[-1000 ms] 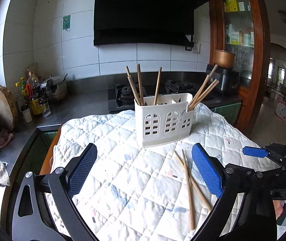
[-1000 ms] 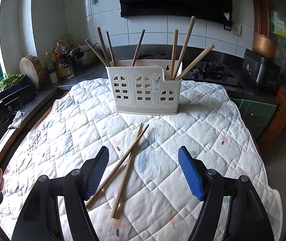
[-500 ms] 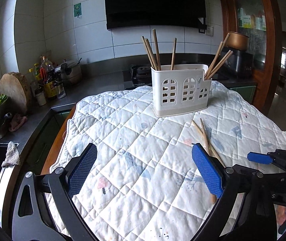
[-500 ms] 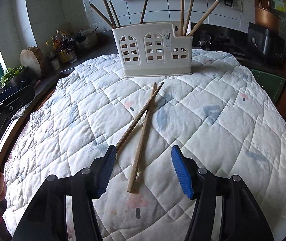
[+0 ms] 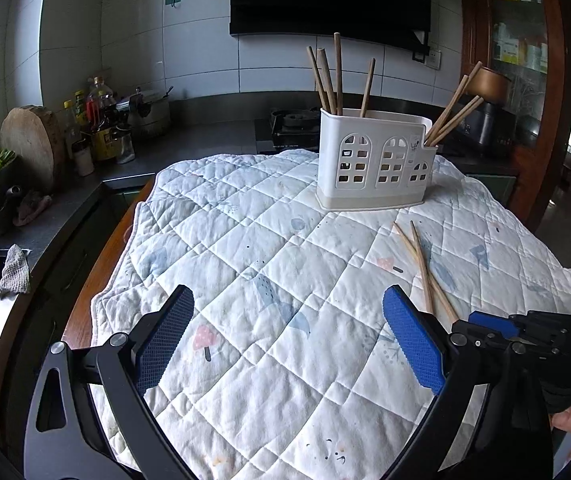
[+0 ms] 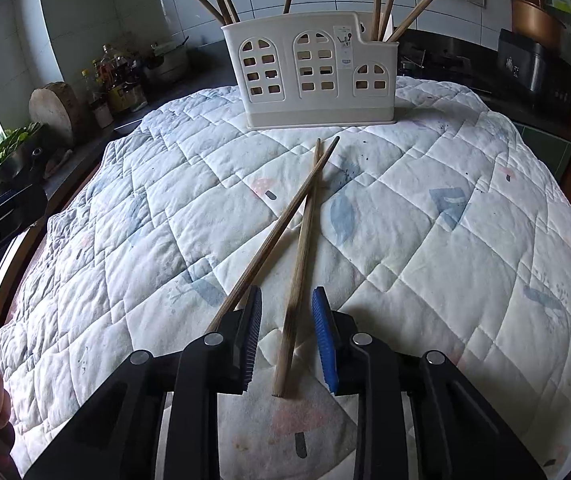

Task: Organize utensils
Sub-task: 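Move both open tools back over the last two chopsticks on the mat, then close the right tool on a wooden chopstick while the left tool closes on the other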

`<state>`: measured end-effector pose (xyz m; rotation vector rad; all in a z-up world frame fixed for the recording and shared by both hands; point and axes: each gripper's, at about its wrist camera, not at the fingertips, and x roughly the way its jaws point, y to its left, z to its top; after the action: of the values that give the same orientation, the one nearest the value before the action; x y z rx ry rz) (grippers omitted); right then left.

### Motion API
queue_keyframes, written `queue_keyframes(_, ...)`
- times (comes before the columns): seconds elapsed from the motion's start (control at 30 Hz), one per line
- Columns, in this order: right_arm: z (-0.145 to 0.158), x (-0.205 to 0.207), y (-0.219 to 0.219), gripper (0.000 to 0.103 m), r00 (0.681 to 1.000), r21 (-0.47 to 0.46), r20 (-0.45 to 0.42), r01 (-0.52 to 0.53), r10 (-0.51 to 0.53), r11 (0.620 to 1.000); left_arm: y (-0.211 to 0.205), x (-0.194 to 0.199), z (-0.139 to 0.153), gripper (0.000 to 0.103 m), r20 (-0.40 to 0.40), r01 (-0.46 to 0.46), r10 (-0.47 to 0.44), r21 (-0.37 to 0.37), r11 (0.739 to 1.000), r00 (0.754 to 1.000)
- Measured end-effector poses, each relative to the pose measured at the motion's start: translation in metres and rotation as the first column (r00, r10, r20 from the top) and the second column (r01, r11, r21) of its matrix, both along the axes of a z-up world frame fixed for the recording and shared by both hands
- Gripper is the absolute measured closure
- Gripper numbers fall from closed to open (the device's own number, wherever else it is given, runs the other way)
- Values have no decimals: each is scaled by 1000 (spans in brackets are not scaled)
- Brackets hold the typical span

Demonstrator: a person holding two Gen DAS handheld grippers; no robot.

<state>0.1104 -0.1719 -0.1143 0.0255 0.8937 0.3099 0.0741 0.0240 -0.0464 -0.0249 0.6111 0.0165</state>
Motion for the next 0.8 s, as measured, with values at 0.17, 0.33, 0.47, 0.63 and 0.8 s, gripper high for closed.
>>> queue_keyframes(0.17,-5,4,3,82,1000,-7,-13,7,-7,1000,1,-1,-2,8,-7,9,-9,-27,1000,1000)
queue_keyframes(0.33,-9,5,3,84,1000,-10,-23,13,-13,1000,-2,-1,-5,8,-14,21,-21,-27,999,1000)
queue_keyframes(0.47,-11,6,2,87,1000,-11,-24,19,-19,1000,-1,0,-6,8,-20,23,-23,-43,999,1000)
queue_keyframes(0.63,-11,6,3,91,1000,-20,-22,19,-20,1000,-8,-3,-8,8,-14,62,-63,-44,997,998)
queue_keyframes(0.8,-10,6,-1,95,999,-20,-23,22,-23,1000,-12,0,-17,9,-47,95,-100,-88,992,994)
